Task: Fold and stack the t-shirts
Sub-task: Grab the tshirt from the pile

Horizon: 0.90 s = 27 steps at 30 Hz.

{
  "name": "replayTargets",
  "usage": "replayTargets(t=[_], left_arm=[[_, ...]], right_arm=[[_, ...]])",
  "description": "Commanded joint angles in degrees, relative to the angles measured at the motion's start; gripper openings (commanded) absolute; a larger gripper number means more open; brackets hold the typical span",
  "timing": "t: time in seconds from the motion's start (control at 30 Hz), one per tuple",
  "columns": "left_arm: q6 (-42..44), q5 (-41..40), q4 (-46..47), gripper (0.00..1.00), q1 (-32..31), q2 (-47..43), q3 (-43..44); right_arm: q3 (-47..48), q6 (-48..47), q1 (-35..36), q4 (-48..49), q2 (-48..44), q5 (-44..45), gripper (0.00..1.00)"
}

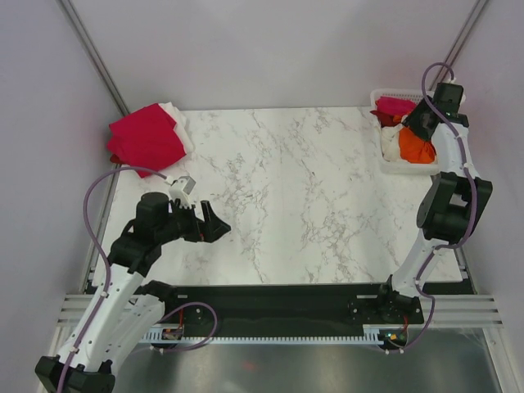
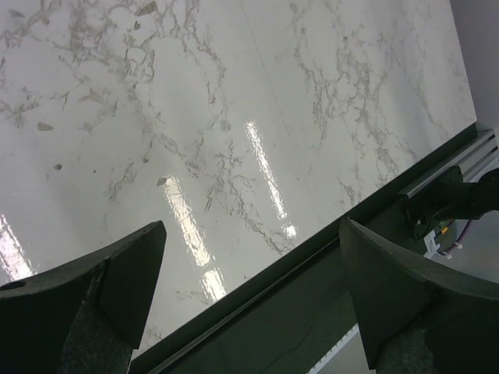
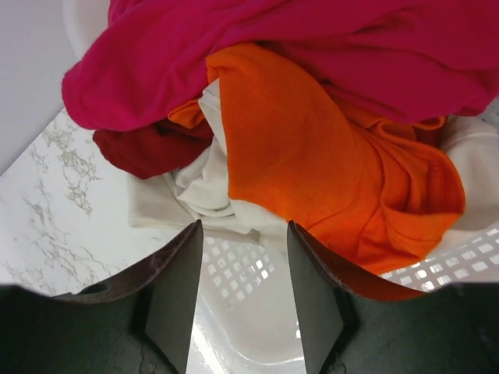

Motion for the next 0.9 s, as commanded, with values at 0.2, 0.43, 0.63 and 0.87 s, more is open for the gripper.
replayTargets(t=[0.2, 0.43, 0.63, 0.87], left_arm=[[-2.5, 4.9, 8.5, 1.0, -0.2, 0.3, -0.3], [-2.8, 4.7, 8.5, 1.0, -0.2, 0.7, -0.2], [-2.9, 4.6, 8.4, 1.0, -0.2, 0.7, -0.3], [-2.9, 4.5, 8.4, 1.0, -0.2, 0.7, -0.4]], right_arm=[[7.3, 0.2, 0.1, 1.7, 6.5, -1.3, 0.52], [5.8, -0.4, 0.1, 2.0, 7.2, -0.5, 0.22], [5.3, -1.1, 0.1, 2.3, 7.2, 1.1, 0.0], [7.7, -1.7, 0.6, 2.7, 8.2, -1.8, 0.56]])
